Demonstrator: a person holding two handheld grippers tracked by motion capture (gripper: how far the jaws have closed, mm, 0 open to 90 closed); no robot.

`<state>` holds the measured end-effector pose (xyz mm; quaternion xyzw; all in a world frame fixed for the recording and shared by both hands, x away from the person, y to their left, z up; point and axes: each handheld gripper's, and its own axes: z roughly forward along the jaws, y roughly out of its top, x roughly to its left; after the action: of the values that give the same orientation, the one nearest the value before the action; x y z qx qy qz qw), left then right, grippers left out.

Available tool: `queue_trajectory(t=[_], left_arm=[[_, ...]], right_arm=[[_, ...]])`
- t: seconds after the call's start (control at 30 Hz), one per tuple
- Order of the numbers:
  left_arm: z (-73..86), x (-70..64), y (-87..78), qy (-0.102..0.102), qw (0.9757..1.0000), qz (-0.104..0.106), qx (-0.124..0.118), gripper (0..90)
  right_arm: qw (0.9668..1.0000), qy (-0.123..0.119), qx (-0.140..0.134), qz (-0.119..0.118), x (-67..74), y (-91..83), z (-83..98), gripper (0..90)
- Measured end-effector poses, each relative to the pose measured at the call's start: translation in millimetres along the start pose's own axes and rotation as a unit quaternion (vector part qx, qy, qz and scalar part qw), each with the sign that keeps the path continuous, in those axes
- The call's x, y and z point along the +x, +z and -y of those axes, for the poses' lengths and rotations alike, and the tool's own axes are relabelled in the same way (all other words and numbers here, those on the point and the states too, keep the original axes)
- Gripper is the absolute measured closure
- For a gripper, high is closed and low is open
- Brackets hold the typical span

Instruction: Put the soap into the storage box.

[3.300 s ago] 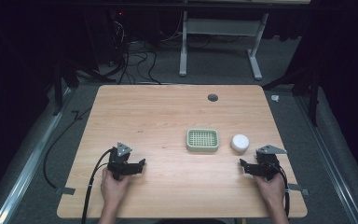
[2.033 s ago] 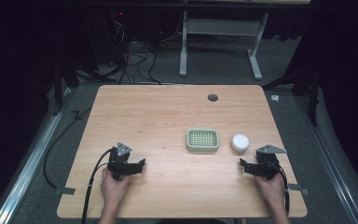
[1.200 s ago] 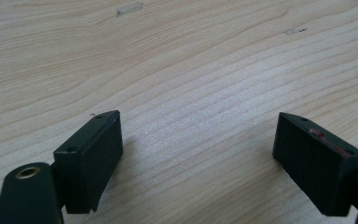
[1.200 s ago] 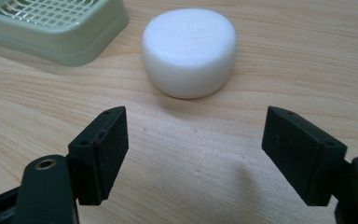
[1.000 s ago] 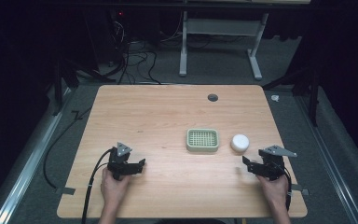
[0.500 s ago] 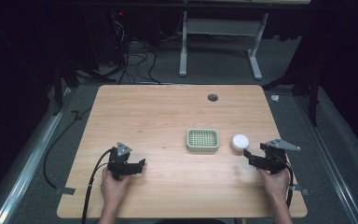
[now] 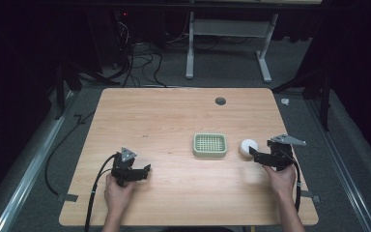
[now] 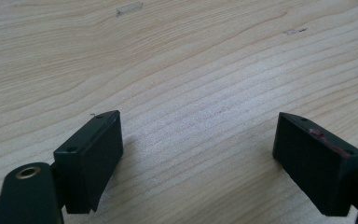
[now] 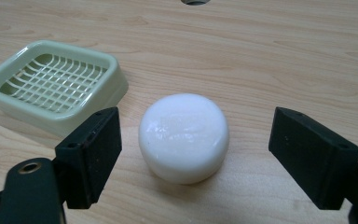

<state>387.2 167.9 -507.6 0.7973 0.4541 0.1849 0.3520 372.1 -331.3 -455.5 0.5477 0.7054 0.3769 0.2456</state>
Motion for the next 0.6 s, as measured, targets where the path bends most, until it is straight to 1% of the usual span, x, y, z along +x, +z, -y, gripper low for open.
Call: queue_trajectory(t=[0.2,0.33,0.4,0.53,0.6], left_arm=[[0.0,0.1,0.0,0.001,1.0000,0.000,0.000,16.4],[0.0,0.0,0.0,0.000,1.0000,0.000,0.000,16.5],[0.0,-0.1,0.0,0.000,1.0000,0.000,0.000,16.4],[0.0,-0.1,0.0,0.000,1.0000,0.000,0.000,16.4],[0.0,-0.1,0.1,0.000,1.0000,0.000,0.000,16.4]], right_arm=[[0.9999,-0.004,0.009,-0.004,0.7,12.1,-2.0,16.0],[0.9997,0.002,0.024,-0.006,0.8,21.1,0.4,14.9],[0.9997,0.002,0.025,-0.006,1.1,23.5,0.8,14.7],[0.9996,0.000,0.028,-0.004,2.6,28.6,1.4,14.5],[0.9995,0.001,0.033,0.000,3.6,33.2,2.5,13.9]])
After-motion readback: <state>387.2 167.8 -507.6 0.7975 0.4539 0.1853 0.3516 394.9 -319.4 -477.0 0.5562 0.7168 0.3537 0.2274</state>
